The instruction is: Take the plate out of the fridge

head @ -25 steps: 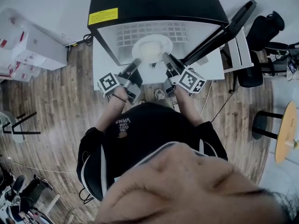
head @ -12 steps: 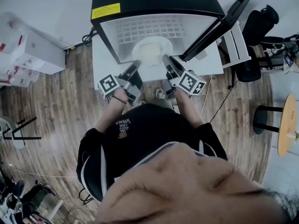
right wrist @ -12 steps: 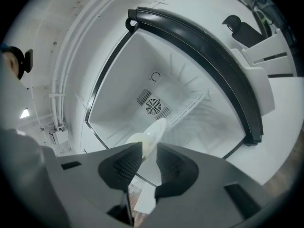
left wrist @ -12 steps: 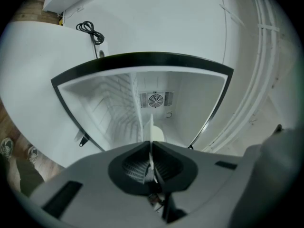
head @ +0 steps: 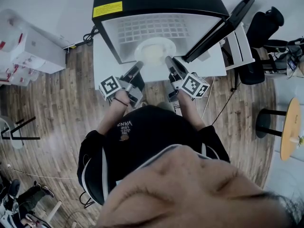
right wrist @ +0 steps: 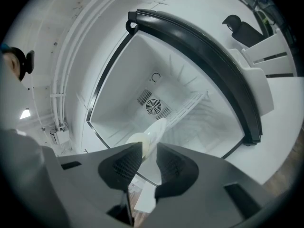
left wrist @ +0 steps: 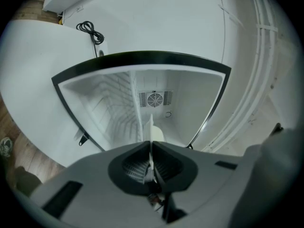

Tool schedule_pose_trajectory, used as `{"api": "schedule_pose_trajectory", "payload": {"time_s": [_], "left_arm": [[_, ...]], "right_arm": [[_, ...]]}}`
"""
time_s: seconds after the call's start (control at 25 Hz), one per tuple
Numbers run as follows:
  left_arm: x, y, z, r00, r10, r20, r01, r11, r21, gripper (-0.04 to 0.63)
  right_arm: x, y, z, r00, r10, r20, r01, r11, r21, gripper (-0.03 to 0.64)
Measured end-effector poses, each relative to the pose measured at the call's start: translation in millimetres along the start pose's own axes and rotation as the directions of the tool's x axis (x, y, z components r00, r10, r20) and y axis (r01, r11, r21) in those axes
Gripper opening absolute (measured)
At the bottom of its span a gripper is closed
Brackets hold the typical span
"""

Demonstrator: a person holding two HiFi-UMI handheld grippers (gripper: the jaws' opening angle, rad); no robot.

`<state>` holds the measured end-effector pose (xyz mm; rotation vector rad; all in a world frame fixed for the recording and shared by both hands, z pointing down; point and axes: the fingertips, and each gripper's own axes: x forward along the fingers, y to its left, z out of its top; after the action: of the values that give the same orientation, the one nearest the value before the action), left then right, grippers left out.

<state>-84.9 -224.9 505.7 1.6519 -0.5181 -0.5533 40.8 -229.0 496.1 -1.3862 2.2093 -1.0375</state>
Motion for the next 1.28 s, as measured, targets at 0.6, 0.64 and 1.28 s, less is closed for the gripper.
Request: {"api": "schedule_pose_trajectory", "payload": {"time_s": [0.6,0.64,1.28], "left_arm": [[4,-8,-25,0.997,0.008,0.072,-0.007,1.000,-0.010,0.031],[4,-9,-27,0.997,0.010,0.077,-0.009,1.000,-0.010,0.031],[-11,-13,-70,0.990,0.014,0.140,-0.013,1.000,-0.009,0.031]], "right_arm": [[-18,-3,14,0.998,0.051,-0.041,-0.052,0.999,-0.016,0.100],[-20,-3,14,0.998,0.055,-0.044,-0.055,0.998,-0.012,0.100],[-58,-7,5,0.991,0.093,-0.094,-0.095,0.995,-0.014,0.100]]}}
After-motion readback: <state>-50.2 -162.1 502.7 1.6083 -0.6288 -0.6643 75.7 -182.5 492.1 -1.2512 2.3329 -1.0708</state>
